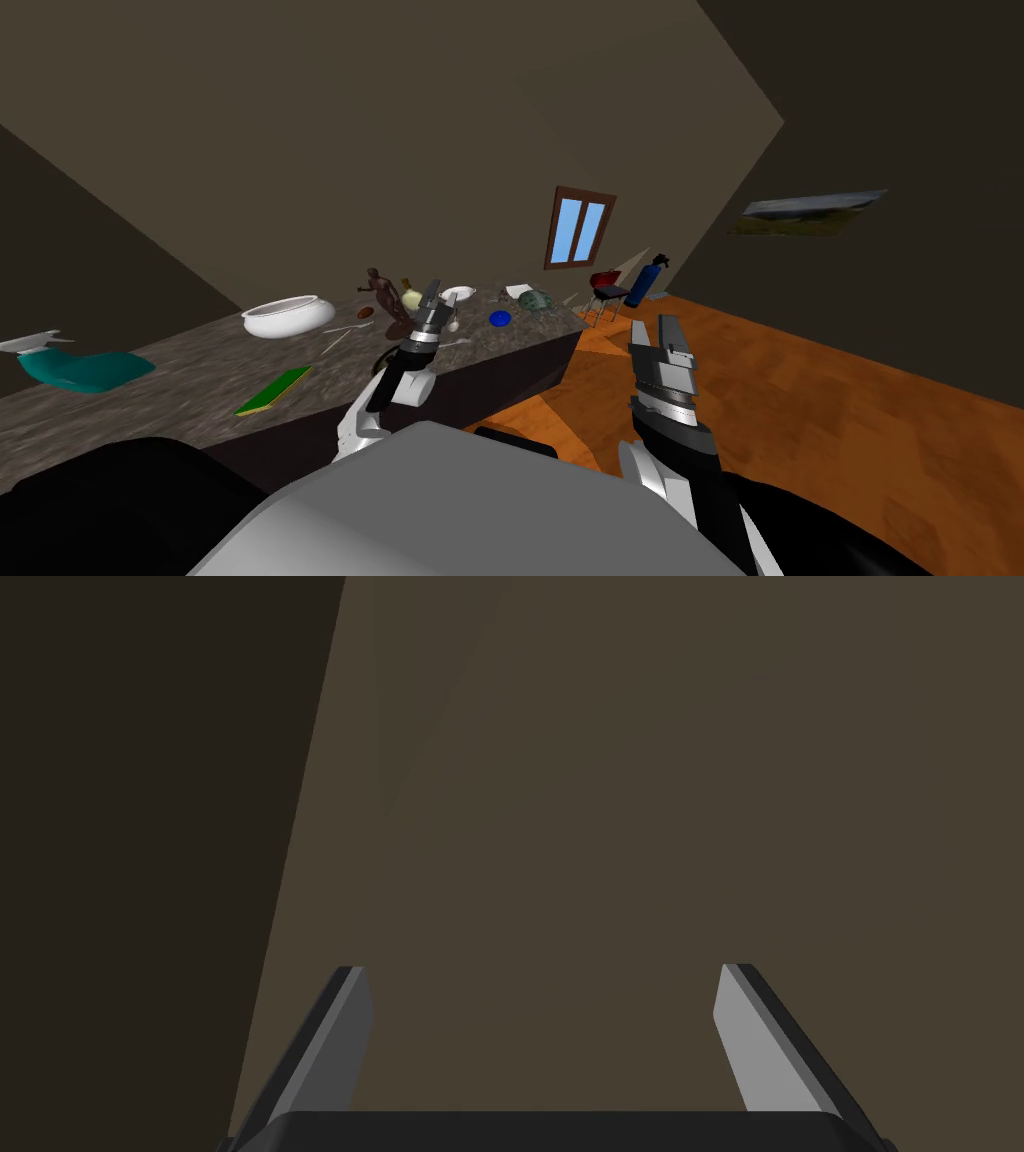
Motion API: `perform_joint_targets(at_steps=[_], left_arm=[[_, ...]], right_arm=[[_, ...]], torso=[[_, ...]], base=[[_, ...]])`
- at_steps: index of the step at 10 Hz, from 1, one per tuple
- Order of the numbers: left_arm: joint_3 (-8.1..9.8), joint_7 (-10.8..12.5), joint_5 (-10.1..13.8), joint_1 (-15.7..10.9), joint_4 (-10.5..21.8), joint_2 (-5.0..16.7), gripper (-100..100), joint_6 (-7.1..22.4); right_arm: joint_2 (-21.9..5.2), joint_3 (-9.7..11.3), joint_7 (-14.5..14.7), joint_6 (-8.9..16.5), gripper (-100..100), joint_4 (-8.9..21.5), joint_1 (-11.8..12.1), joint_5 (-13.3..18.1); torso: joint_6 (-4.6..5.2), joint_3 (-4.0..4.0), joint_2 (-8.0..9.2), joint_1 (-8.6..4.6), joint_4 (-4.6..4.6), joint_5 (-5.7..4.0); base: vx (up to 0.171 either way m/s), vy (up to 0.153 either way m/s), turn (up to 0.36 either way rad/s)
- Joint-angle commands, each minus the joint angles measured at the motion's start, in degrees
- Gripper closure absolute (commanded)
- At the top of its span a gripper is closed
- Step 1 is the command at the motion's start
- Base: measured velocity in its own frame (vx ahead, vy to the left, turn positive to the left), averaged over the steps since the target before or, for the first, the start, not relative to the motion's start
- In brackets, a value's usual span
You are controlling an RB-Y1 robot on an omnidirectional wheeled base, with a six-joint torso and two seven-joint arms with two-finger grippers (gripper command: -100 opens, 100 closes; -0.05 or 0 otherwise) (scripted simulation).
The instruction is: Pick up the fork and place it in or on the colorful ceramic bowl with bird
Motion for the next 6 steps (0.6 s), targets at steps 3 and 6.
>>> perform_joint_targets(at_steps=[3, 6], left_arm=[[0.79, 0.0, 0.4, -2.9, 2.1, 1.9, -100, 5.2], [1.83, -0.2, 1.0, -6.9, 4.6, 4.2, -100, 9.9]], right_arm=[[0.0, 0.0, 0.0, 0.0, 0, 0.0, 0.0, 0.0], [0.0, 0.0, 0.0, 0.0, 0, 0.0, 0.0, 0.0]], torso=[[0.00, 0.00, 0.00, 0.02, 0.00, 0.00], [0.01, -0.01, -0.03, 0.05, -0.01, 0.01]], base=[[-0.018, -0.032, 0.054], [-0.012, -0.028, 0.064]])
